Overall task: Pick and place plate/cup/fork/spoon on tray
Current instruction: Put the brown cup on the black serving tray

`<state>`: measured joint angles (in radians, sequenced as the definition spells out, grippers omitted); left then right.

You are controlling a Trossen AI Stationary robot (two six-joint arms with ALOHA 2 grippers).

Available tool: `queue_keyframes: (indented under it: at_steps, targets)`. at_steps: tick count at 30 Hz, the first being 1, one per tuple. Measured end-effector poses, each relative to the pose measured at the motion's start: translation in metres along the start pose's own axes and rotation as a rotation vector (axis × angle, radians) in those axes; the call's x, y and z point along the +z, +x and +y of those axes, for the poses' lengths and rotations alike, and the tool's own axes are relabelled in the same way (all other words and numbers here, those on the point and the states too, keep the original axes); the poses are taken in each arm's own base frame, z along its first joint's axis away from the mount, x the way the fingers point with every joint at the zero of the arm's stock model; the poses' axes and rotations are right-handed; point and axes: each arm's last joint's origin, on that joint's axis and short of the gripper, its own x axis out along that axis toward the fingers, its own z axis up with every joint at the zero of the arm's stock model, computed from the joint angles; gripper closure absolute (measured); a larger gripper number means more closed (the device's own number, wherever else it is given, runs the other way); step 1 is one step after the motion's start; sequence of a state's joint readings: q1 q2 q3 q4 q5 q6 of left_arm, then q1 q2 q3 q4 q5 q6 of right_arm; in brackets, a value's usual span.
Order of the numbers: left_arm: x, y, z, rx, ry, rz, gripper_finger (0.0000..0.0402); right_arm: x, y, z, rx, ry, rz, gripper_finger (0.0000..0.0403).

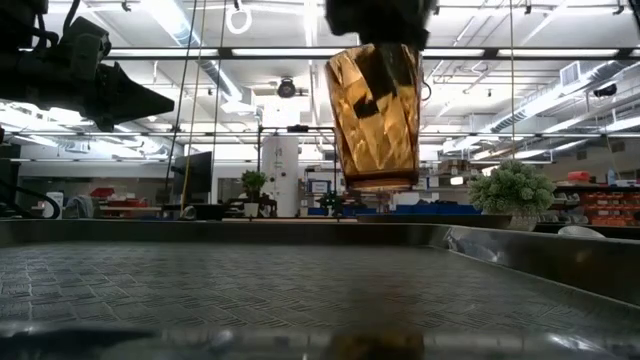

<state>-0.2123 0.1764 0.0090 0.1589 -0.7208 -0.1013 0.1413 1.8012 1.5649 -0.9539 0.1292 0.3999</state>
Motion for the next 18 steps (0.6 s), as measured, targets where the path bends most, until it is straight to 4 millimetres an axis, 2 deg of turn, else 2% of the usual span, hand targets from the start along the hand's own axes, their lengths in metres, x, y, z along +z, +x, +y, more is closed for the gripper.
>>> queue_keyframes:
  at_steps: [5, 10, 15, 18]
  targets:
    - [0.0, 0.0, 0.0, 0.0, 0.0, 0.0, 0.0353, -0.024, 0.005, -0.007, -0.004, 0.074, -0.026, 0.0385]
    - [0.0, 0.0, 0.0, 0.0, 0.0, 0.0, 0.0353, -0.037, 0.02, -0.007, 0.001, 0.067, -0.046, 0.0385]
    - [0.0, 0.0, 0.0, 0.0, 0.0, 0.0, 0.0353, -0.047, 0.034, -0.011, -0.012, 0.067, -0.027, 0.0384]
    - [0.0, 0.0, 0.0, 0.0, 0.0, 0.0, 0.0353, -0.046, 0.037, -0.012, -0.012, 0.082, -0.049, 0.0373]
